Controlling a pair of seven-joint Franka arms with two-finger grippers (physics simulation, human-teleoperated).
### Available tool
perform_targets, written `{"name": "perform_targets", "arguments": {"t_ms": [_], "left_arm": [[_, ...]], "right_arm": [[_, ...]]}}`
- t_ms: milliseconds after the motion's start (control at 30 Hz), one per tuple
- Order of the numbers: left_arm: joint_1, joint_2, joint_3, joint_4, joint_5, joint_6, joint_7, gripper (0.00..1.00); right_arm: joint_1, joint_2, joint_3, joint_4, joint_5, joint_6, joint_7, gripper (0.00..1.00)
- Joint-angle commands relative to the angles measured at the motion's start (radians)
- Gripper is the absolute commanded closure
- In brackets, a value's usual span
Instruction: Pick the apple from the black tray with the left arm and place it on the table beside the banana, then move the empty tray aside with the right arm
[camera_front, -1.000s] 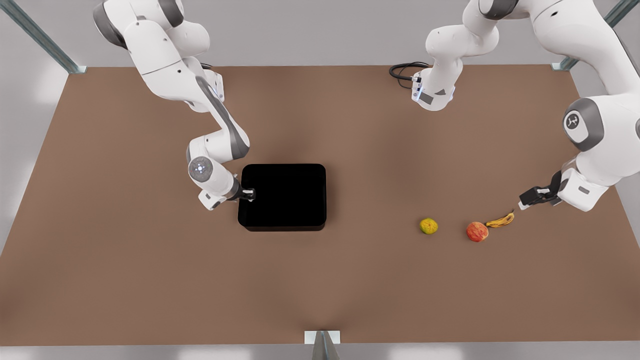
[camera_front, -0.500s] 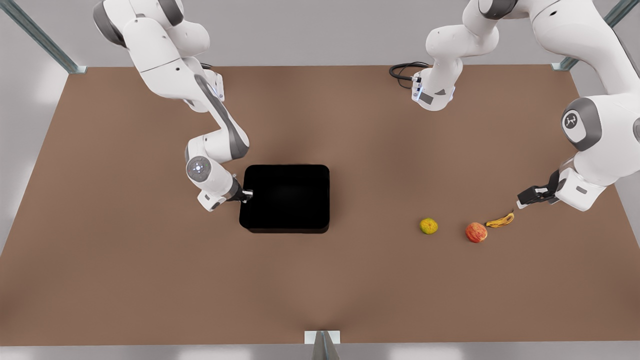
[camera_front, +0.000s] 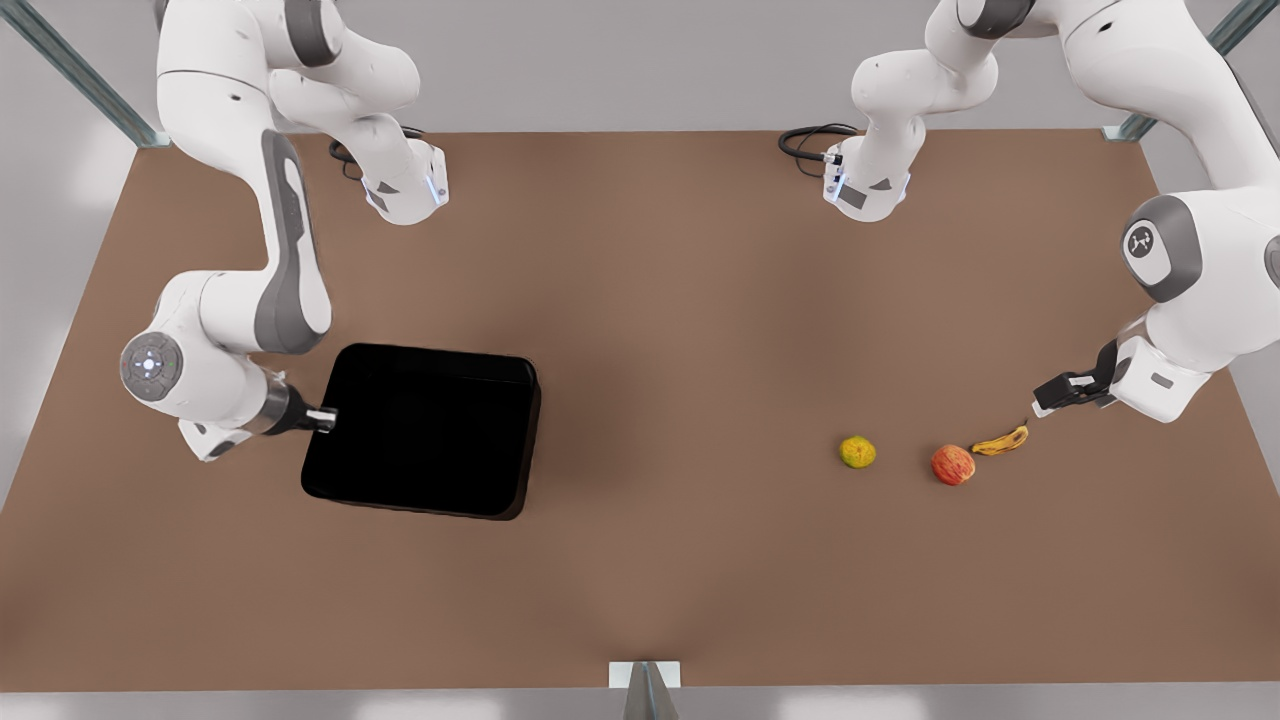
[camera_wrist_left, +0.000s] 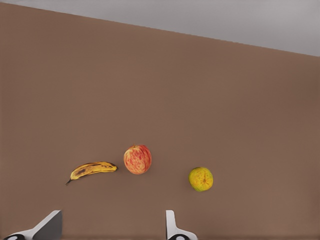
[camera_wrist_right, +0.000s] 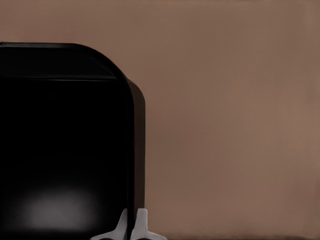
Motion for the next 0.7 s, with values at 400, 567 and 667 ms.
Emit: {"name": "perform_targets", "arguments": {"t_ms": [400, 567, 667], "left_arm": [[-0.017, 0.021, -0.006, 0.057, -0.008, 0.004, -0.024, 0.0], [-0.029, 0.026, -0.006, 0.057, 0.004, 0.004, -0.017, 0.0], [-0.029, 0.027, -0.006, 0.057, 0.004, 0.004, -0.018, 0.0]], "right_arm": [[-0.053, 0.312, -0.229, 0.188, 0.052, -0.056, -0.872, 0.9], [-0.073, 0.372, -0.224, 0.19, 0.055, 0.013, -0.873, 0.79], [-0.073, 0.366, -0.226, 0.191, 0.056, 0.013, -0.867, 0.0]]}}
